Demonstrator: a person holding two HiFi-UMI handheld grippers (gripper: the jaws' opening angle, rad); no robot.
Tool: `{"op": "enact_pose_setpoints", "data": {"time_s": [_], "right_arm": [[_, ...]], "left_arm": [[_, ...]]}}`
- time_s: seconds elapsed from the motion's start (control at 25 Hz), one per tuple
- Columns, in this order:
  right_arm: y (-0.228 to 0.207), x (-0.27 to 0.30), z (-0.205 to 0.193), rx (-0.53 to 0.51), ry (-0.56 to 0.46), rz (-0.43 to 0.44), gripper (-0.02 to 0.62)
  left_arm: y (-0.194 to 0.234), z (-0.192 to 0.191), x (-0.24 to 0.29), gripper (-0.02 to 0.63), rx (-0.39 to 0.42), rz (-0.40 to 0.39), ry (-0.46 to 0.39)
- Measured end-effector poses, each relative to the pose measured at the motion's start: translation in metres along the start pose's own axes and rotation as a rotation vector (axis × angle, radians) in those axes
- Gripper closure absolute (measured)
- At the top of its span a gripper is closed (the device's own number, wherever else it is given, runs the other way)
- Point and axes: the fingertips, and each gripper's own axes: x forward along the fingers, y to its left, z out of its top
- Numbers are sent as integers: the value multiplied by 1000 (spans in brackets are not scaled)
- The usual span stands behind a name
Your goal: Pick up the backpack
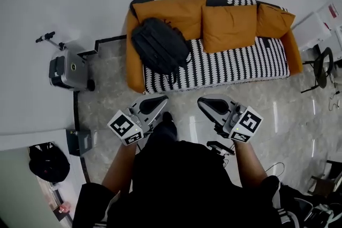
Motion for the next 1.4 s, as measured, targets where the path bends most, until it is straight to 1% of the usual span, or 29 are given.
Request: {"op": "enact_pose_setpoints", "data": {"time_s": [0.24,0.52,0.68,0.84,0.96,1.12,1.28,1.4], "right_arm": [[-42,30,17,-10,23,-11,568],[-67,58,25,-15,41,6,568],[-83,71,29,-14,50,23,567],[-110,89,32,2,66,47,566],[-134,108,32,16,82,91,568],[-171,136,34,13,117,165,566],[-217,162,41,4,147,217,568],[-246,181,39,26,162,259,566]], "left_arm": [[50,-1,5,583,-23,-4,11],[85,7,10,583,-40,21,-3],[103,7,11,583,-58,57,-2],[126,3,16,583,-82,96,3],[151,-1,17,583,-107,154,2],[190,-6,18,583,-138,265,-1],[225,-3,23,583,-193,367,-19],[247,-9,23,583,-200,444,4]]}}
